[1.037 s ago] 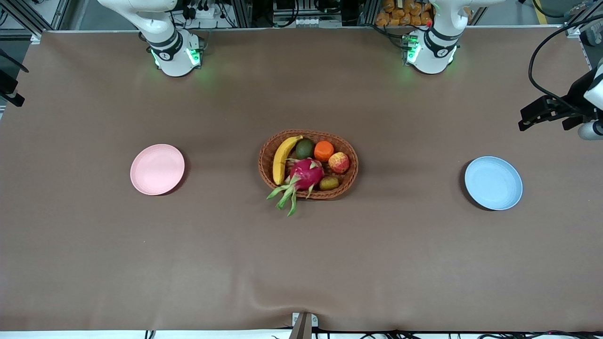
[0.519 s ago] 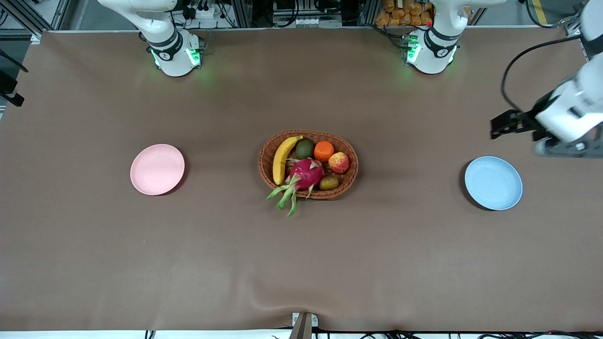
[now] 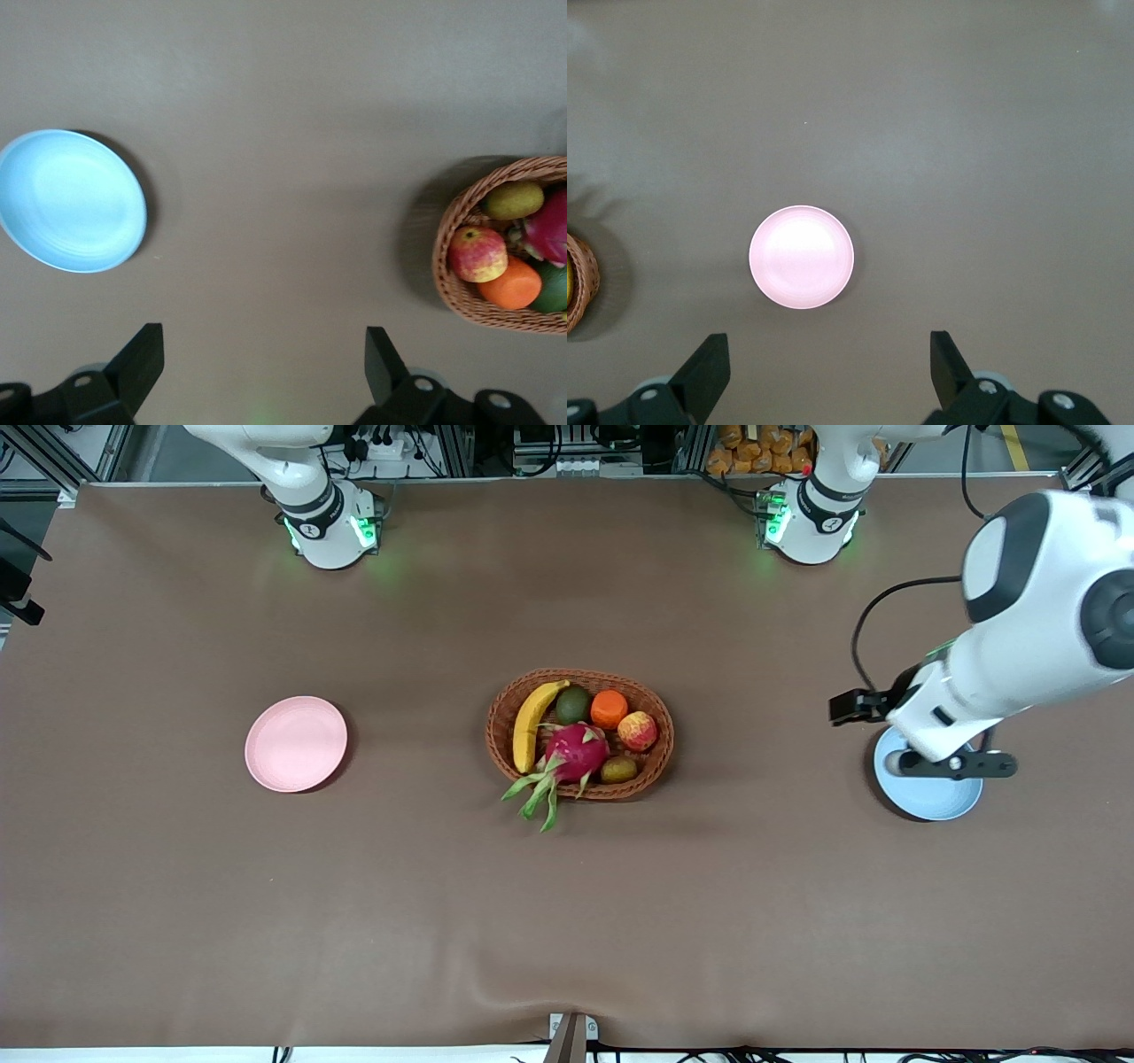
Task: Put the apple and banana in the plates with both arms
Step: 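Move the left gripper over the basket toward the red apple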
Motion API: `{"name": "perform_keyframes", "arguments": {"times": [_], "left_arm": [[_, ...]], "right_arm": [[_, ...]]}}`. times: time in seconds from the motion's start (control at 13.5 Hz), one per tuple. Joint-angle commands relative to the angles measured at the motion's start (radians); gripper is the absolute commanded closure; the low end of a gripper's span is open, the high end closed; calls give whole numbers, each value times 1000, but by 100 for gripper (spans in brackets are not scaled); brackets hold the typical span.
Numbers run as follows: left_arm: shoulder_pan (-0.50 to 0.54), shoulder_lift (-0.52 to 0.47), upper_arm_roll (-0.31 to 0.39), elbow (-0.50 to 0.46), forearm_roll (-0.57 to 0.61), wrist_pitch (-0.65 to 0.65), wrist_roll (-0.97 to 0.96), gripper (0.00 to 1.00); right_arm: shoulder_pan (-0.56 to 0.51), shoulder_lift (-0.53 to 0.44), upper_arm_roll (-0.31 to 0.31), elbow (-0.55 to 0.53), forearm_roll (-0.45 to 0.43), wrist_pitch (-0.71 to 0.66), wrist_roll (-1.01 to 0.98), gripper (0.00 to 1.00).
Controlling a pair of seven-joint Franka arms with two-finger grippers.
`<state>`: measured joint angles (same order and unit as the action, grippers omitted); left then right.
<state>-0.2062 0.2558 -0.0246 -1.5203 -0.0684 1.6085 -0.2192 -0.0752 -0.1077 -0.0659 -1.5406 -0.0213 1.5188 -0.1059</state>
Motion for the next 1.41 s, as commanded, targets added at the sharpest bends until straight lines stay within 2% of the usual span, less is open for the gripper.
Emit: {"name": "perform_keyframes", "arguments": {"times": [0.0, 0.15, 1.11, 1.33], "left_arm": [[-45, 36, 5, 15, -71, 28, -119, 0], [-77, 78, 5, 11, -126, 74, -179, 0], [-326, 293, 8, -3, -114, 332, -606, 0], [-361, 312, 8, -40, -111, 389, -660, 0]], "right_arm": [[-24, 11, 9, 23, 12, -14, -15, 0], [-24, 11, 8, 27, 14, -14, -14, 0], [-21, 19, 9, 23, 14, -14, -14, 0], [-24, 19, 9, 25, 14, -14, -14, 0]]}}
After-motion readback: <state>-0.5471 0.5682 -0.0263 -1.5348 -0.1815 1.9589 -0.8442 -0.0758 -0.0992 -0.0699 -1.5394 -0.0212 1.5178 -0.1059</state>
